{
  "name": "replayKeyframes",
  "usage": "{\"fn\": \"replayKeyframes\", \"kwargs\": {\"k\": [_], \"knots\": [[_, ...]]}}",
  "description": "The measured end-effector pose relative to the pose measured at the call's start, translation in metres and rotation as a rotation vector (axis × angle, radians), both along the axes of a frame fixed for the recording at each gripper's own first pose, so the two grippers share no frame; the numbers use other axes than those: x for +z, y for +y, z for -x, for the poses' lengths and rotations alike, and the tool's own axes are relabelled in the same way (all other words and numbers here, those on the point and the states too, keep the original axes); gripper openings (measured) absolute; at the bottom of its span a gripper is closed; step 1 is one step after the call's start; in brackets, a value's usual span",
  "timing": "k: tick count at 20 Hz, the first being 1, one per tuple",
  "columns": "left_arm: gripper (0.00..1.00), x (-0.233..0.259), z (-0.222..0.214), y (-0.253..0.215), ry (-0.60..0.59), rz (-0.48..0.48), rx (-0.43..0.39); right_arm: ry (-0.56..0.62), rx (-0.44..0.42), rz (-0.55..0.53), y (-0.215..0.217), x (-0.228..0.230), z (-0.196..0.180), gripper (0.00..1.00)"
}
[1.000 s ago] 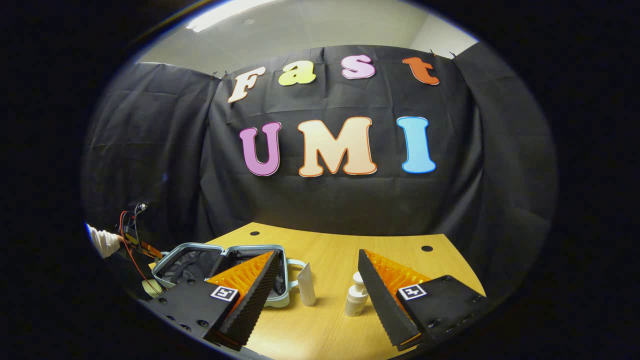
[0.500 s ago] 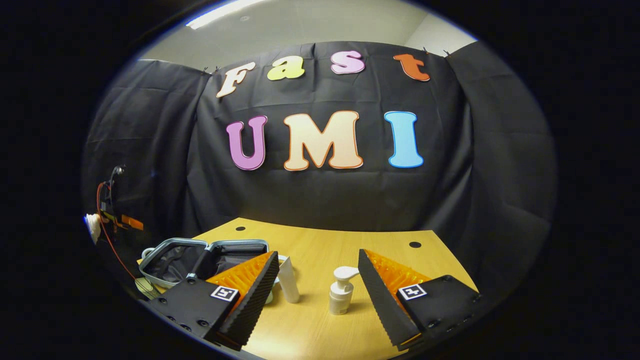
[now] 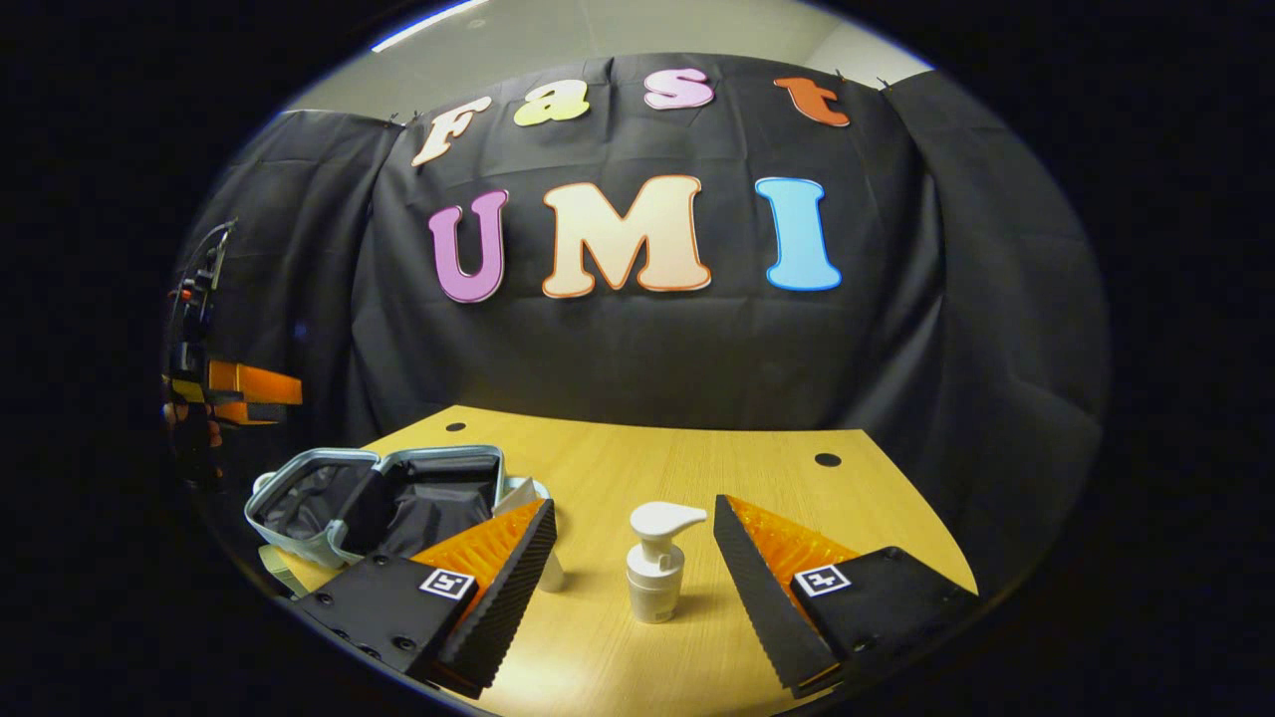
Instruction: First open the suitcase, pack the skin care products into it, and then close the suitcase.
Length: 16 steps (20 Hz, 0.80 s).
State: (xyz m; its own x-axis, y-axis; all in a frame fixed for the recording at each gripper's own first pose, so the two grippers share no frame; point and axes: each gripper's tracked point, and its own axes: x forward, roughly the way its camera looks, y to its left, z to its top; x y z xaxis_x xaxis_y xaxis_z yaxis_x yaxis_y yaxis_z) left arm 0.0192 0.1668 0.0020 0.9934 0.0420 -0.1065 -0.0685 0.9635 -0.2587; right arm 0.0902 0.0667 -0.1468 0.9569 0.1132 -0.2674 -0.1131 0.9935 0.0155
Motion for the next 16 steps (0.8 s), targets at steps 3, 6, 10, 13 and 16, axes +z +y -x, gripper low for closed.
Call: {"fn": "replayKeyframes", "kwargs": {"k": [3,6,10,13,16], "knots": [[0.95,-0.020,-0.028,-0.072,0.009,-0.013,-0.119,0.037,-0.019,-0.013,-0.008,-0.028,-0.010,1.00],[0.96,-0.042,-0.058,-0.130,0.024,-0.031,-0.212,0.072,-0.037,-0.034,-0.012,-0.049,-0.016,1.00],[0.96,-0.077,-0.086,-0.174,0.096,-0.043,-0.254,0.122,-0.042,-0.037,-0.010,-0.076,-0.026,1.00],[0.95,-0.103,-0.099,-0.190,0.153,0.013,-0.265,0.150,-0.044,-0.036,-0.011,-0.091,-0.031,1.00],[0.95,-0.118,-0.111,-0.190,0.211,0.013,-0.249,0.176,-0.053,-0.035,-0.015,-0.103,-0.034,1.00]]}}
